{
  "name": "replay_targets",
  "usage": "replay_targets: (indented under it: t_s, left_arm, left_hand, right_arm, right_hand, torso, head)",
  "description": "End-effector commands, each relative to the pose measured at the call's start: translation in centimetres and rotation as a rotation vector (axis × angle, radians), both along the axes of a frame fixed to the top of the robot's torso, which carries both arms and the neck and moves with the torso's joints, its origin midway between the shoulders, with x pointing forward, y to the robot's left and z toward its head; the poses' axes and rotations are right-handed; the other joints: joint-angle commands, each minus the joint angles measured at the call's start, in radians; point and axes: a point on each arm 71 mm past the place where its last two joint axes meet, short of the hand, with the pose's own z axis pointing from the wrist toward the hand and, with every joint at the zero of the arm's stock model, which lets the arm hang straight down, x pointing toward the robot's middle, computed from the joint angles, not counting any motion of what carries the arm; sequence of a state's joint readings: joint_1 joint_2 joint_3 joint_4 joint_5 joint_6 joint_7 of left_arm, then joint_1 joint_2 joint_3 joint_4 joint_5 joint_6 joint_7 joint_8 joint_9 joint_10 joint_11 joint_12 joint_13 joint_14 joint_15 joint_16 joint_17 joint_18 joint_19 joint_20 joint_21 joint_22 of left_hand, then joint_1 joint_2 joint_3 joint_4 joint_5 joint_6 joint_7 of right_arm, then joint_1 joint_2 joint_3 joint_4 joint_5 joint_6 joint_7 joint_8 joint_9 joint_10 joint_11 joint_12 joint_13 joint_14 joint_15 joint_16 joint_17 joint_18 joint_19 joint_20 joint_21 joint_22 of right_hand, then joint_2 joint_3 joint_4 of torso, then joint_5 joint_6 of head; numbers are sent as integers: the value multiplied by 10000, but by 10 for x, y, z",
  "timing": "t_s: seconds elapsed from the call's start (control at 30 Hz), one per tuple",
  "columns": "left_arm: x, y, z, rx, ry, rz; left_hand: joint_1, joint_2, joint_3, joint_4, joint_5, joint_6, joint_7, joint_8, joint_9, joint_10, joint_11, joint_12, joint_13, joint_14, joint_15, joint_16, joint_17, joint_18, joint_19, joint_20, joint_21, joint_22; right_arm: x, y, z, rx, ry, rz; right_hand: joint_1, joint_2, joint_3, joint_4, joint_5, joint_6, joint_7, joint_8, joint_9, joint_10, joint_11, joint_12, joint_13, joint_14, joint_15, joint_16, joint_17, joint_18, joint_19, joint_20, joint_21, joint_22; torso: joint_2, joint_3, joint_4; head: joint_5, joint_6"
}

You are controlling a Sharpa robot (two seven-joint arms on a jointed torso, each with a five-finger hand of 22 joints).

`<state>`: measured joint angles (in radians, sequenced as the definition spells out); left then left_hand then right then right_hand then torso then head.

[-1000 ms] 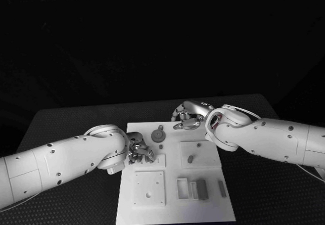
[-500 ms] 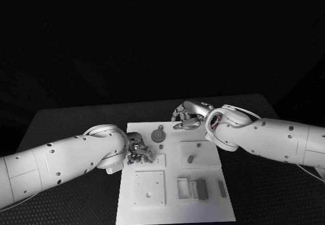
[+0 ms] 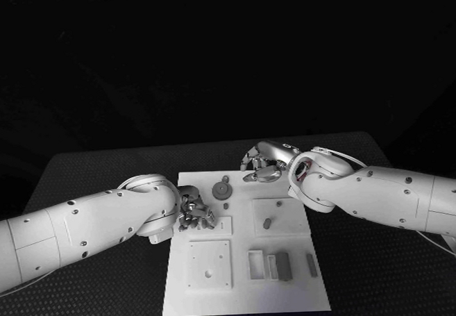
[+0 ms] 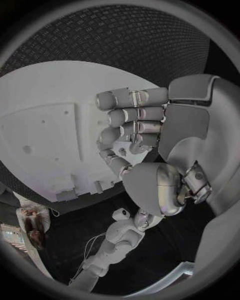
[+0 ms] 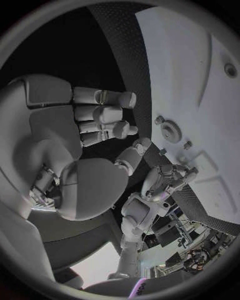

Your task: Assemble the parts on the task board

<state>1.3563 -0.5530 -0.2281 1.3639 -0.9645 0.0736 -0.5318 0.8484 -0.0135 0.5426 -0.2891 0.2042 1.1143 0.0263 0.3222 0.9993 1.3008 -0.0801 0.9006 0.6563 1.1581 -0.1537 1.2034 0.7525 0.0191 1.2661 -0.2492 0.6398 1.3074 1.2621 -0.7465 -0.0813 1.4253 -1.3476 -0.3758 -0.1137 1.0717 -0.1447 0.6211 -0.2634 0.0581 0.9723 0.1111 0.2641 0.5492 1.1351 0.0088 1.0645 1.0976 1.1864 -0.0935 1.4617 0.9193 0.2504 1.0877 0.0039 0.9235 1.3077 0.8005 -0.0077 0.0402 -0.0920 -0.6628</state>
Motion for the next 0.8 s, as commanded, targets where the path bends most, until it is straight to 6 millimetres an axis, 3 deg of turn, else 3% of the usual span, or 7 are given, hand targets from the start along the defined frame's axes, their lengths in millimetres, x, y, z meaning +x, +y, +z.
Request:
replay_targets:
  t_s: [0.03, 0.47, 0.5, 0.53, 0.8]
  left_arm:
    - [0, -1, -1, 111, 30, -136]
    - [-1, -10, -3, 536, -252, -478]
    - [-1, -11, -3, 580, -273, -515]
    - [-1, -12, -3, 621, -276, -564]
    - [-2, -14, -3, 738, -257, -665]
  left_hand:
    - [1042, 950, 85, -3, 61, -30, -23, 27, 12, -24, -57, 64, -16, -2, -98, 34, -13, 272, -22, -76, 51, 216]
    - [1042, 936, 85, 1, 103, -19, -26, 28, 25, -12, -60, 79, -18, 9, -102, 47, -19, 272, -13, -76, 62, 214]
    - [1040, 919, 92, 8, 210, -3, -32, 28, 33, 0, -67, 92, -20, 22, -106, 59, -25, 272, -1, -76, 74, 212]
    - [1007, 870, 103, 22, 580, 20, -37, 24, 43, 16, -72, 107, -26, 36, -106, 74, -35, 269, 14, -74, 89, 208]
    - [966, 787, 119, 25, 912, 101, -67, 17, 55, 74, -100, 149, -48, 89, -112, 128, -48, 270, 66, -78, 135, 207]
  right_arm:
    - [-1, 1, 0, -42, 40, 133]
    - [-1, 2, 0, -48, 55, 155]
    - [-1, 2, 0, -50, 58, 155]
    - [-1, 2, 0, -49, 58, 157]
    - [-1, 2, 0, -50, 63, 165]
  right_hand:
    - [-58, 42, 10, -4, -13, 5, 77, -57, 13, -30, -19, 7, -11, -58, -30, -34, 10, 114, -9, -44, -41, 159]
    - [-57, 41, 10, -7, -14, 6, 77, -58, 15, -30, -20, 8, -13, -58, -30, -34, 10, 114, -10, -44, -42, 159]
    - [-57, 41, 11, -7, -13, 6, 77, -58, 15, -30, -20, 8, -13, -58, -30, -35, 10, 114, -10, -44, -42, 159]
    - [-57, 41, 11, -8, -13, 5, 77, -58, 15, -30, -20, 8, -13, -58, -30, -35, 10, 114, -10, -44, -42, 159]
    - [-54, 43, 13, -11, -13, 5, 76, -59, 16, -31, -20, 8, -14, -59, -30, -36, 10, 114, -12, -45, -43, 159]
  torso:
    - [-3, 1, 6]
    - [0, 5, -5]
    - [0, 5, -4]
    - [2, 7, -3]
    - [1, 9, -3]
  head:
    - [-6, 14]
    - [3, 11]
    - [4, 7]
    - [4, 10]
    - [0, 7]
